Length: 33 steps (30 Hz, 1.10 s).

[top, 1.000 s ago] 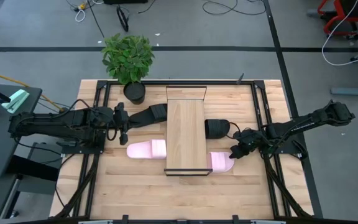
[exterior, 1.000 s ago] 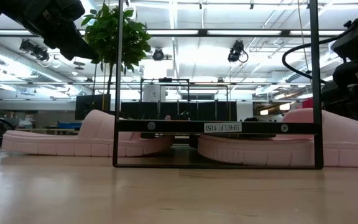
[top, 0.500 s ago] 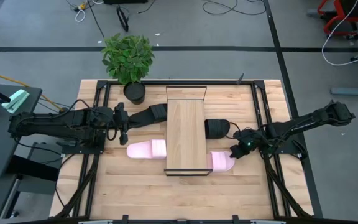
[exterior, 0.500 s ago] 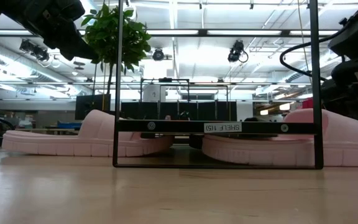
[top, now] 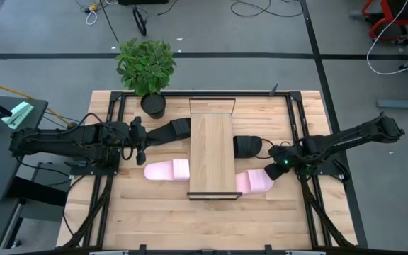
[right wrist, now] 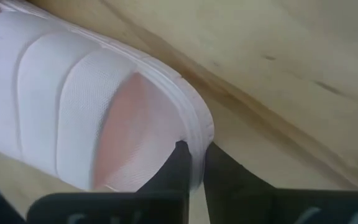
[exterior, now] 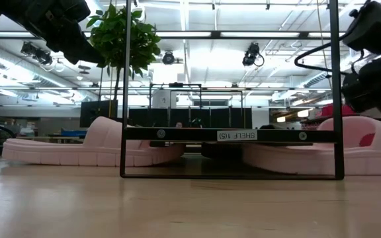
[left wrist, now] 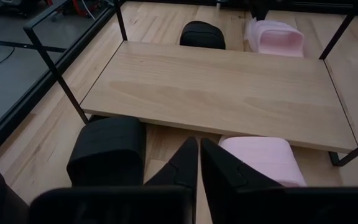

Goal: Pick and place slides into the shelf
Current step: Put the right pink slide on the shelf

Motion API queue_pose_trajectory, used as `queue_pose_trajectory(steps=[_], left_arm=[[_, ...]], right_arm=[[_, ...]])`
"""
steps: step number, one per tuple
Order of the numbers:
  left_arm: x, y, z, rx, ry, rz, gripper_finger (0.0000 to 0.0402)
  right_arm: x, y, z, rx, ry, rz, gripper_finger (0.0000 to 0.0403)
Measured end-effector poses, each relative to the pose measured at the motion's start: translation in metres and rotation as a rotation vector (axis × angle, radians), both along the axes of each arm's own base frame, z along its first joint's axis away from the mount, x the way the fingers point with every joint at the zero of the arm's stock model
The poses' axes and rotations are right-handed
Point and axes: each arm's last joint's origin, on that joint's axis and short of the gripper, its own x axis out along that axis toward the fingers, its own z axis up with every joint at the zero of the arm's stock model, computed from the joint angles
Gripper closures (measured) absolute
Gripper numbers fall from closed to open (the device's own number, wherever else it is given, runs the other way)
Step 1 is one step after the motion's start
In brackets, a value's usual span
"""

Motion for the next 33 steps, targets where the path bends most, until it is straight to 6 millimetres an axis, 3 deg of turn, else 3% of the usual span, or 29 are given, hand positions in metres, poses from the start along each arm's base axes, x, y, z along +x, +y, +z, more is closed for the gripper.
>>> queue_pose_trajectory(steps=[10,25,33], left_arm=[[0.0,0.0,0.0,0.0,0.0,0.0,0.0377],[0.0,0.0,-0.001,-0.001,0.006,0.0,0.0385],[0.0,0.0,-0.001,-0.001,0.006,0.0,0.0373]], right_arm=[[-0.002,-0.002,0.04,-0.071,0.065,0.03,0.038],[-0.001,-0.001,0.044,-0.06,0.053,0.007,0.038],[-0.002,-0.001,0.077,-0.055,0.056,0.016,0.038]])
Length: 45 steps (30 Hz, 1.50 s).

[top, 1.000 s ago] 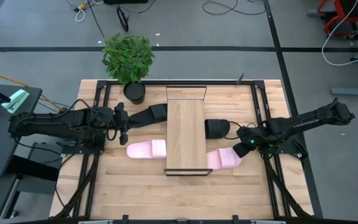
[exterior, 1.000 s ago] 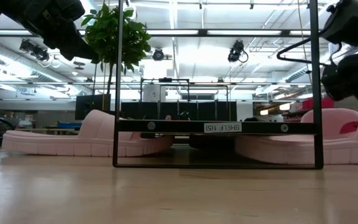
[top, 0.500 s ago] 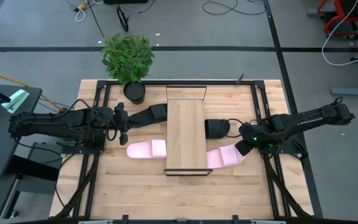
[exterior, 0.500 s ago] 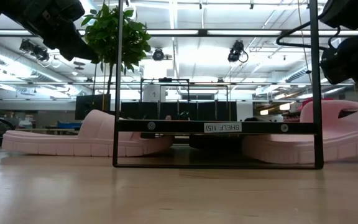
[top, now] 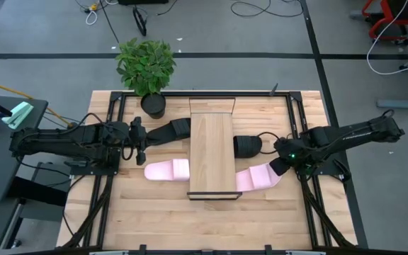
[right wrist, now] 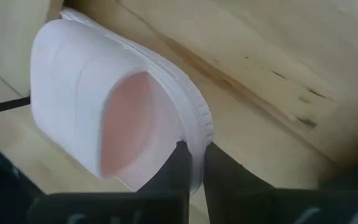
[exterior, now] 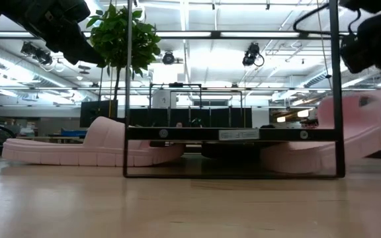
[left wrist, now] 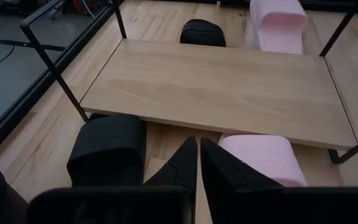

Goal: Pick and place slides into the shelf
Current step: Put the right pink slide on the shelf

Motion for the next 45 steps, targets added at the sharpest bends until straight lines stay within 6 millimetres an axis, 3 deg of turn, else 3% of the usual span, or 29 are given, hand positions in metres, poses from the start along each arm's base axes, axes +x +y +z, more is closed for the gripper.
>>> queue_pose_trajectory(steps=[5,10,29,45], left_arm=[[0.0,0.0,0.0,0.0,0.0,0.0,0.0376],[0.0,0.0,0.0,0.0,0.0,0.0,0.0384],[0.0,0.0,0.0,-0.009,-0.001,0.005,0.0375],[0.0,0.0,0.0,-0.005,0.0,0.003,0.037]], right_arm=[[-0.003,-0.001,0.016,-0.012,0.019,-0.007,0.038],[-0.004,-0.001,0.017,-0.014,0.034,-0.009,0.038],[0.018,0.002,-0.001,-0.074,0.203,0.046,0.038],[0.02,0.007,-0.005,-0.203,0.213,0.067,0.038]])
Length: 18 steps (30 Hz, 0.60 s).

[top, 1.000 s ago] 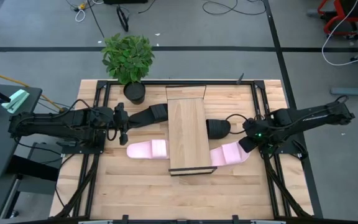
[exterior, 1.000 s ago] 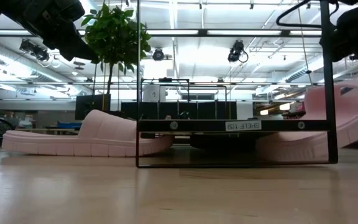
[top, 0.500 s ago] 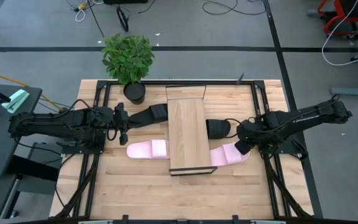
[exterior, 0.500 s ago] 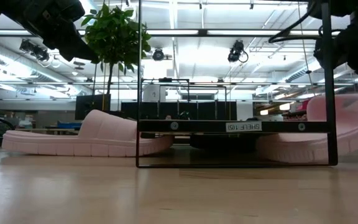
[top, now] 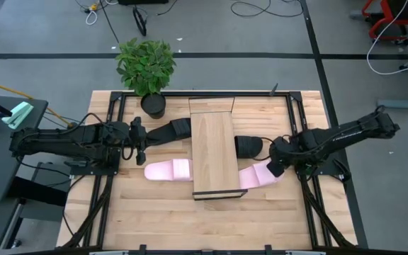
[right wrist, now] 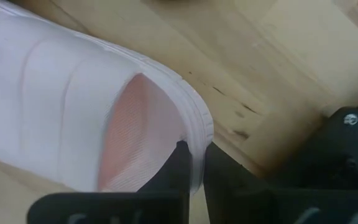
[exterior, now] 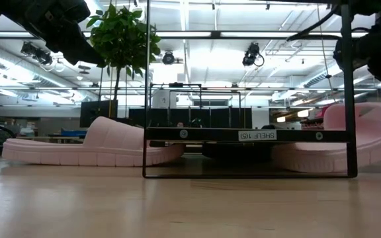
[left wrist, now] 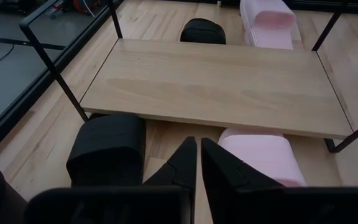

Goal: Pick and place slides into the shelf
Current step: Put the right pink slide on the shelf

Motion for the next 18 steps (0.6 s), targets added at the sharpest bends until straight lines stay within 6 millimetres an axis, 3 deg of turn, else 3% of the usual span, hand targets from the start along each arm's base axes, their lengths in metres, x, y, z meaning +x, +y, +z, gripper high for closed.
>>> queue_pose_trajectory(steps=[14,18], left_arm=[[0.0,0.0,0.0,-0.003,-0.001,0.002,0.0381],[0.0,0.0,0.0,-0.004,-0.001,0.002,0.0374]], right_arm=[[0.011,0.016,-0.019,-0.158,0.125,0.097,0.038],[0.013,0.016,-0.008,-0.209,0.155,0.118,0.038]])
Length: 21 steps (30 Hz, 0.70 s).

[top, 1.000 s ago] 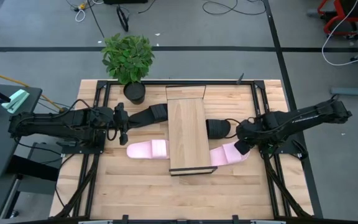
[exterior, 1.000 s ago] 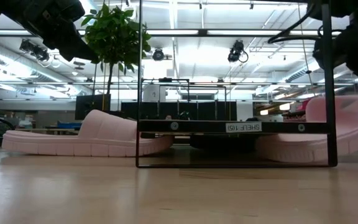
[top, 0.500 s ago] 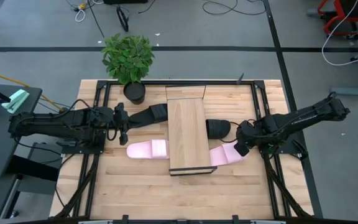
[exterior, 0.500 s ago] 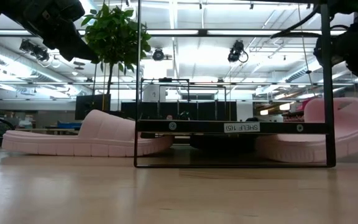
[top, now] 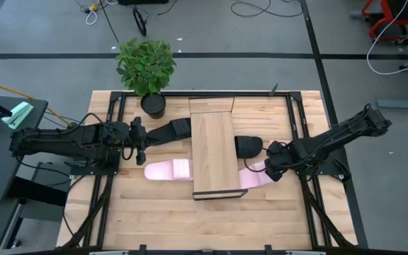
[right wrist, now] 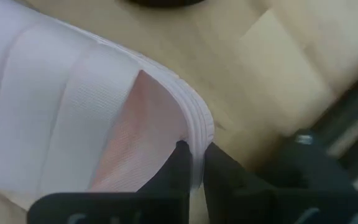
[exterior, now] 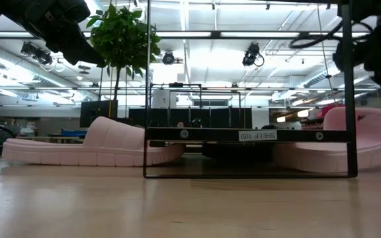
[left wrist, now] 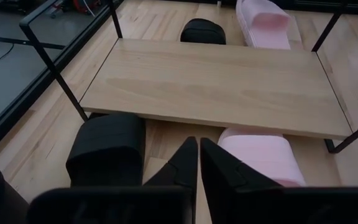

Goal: Pick and place slides into the shelf
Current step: Put the right pink slide on the shelf

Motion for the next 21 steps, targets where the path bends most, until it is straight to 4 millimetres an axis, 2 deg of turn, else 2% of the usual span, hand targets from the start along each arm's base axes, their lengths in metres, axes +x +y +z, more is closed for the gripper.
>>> queue_pose_trajectory(steps=[5,9,16,21], left_arm=[[0.0,0.0,0.0,0.0,0.0,0.0,0.0368],[0.0,0.0,0.0,0.0,0.0,0.0,0.0371],[-0.001,0.0,-0.001,-0.001,0.012,0.0,0.0381],[-0.001,0.0,-0.002,-0.001,0.02,0.0,0.0375]], right_arm=[[0.002,-0.001,0.035,-0.081,0.064,0.018,0.038],[0.011,0.001,0.049,-0.083,0.054,0.087,0.038],[0.033,0.008,0.041,-0.112,0.173,0.167,0.038],[0.039,0.012,0.03,-0.076,0.288,0.208,0.0381]])
